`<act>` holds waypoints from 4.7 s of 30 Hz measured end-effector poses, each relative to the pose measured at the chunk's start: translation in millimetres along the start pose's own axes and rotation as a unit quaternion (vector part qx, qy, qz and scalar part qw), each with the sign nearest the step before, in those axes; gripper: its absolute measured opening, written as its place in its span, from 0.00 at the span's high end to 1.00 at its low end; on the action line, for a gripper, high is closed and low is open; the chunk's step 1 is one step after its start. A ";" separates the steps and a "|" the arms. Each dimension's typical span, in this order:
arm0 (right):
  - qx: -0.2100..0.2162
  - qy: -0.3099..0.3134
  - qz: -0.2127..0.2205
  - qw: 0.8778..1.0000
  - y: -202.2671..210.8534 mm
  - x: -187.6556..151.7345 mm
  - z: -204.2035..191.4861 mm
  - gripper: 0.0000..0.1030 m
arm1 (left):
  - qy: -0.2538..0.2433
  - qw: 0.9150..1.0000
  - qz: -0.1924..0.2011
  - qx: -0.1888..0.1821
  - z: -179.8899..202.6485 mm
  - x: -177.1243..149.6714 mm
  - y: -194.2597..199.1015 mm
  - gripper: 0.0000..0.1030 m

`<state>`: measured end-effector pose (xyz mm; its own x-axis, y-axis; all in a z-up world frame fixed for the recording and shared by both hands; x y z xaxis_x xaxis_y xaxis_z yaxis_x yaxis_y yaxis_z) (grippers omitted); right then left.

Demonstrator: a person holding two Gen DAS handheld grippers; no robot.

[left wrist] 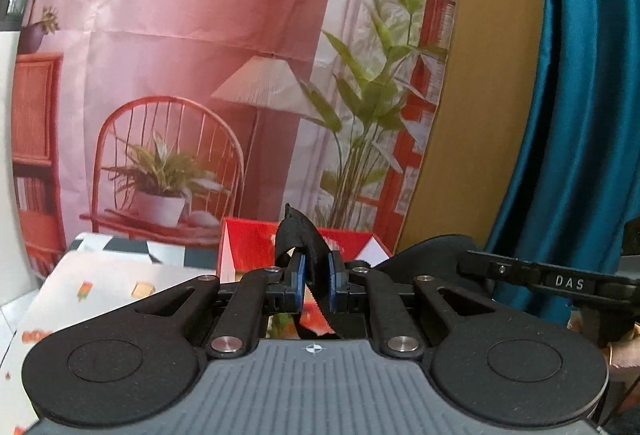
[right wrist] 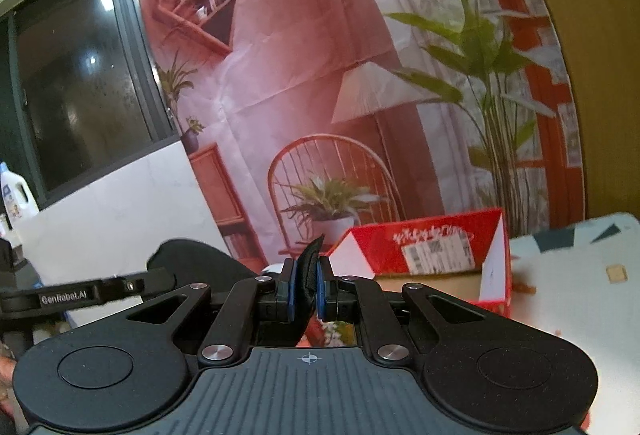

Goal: Organize soft objects
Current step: 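Lift the black eye mask with both grippers toward the red box, then lower the eye mask into the red box and open both grippers, then grasp the blue cotton-pad packet with both grippers, then lift the blue packet and carry it over the red box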

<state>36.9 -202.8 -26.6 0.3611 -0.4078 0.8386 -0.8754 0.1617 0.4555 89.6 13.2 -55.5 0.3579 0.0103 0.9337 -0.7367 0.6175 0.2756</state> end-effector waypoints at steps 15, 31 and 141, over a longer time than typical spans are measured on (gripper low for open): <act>-0.053 0.045 -0.038 0.997 -134.8 35.0 38.8 0.91 | -0.054 0.996 -0.044 0.060 -30.1 23.1 -153.6 0.89; -0.122 0.038 -0.158 0.979 -243.0 -11.7 92.3 0.91 | -0.007 0.975 -0.212 0.060 -76.6 -28.4 -271.2 0.89; -0.034 0.113 -0.135 0.984 -127.8 -16.2 39.5 0.78 | 0.056 0.982 -0.156 -0.088 -62.8 -35.1 -144.1 0.70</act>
<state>130.3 -252.3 -110.3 0.6461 -0.2356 0.7259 -0.7171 0.1381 0.6831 219.2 -26.8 -142.3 0.6187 -0.1194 0.7765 -0.4745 0.7310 0.4905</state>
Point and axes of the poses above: each gripper's, at about its wrist camera, not at the fingertips, and y roughly against the way its jaws point, z to its right, x to its top, the point moved 1 cm from there along -y, roughly the way its jaws point, and after that the axes turned 10 degrees about -x, right-handed, at the moved point
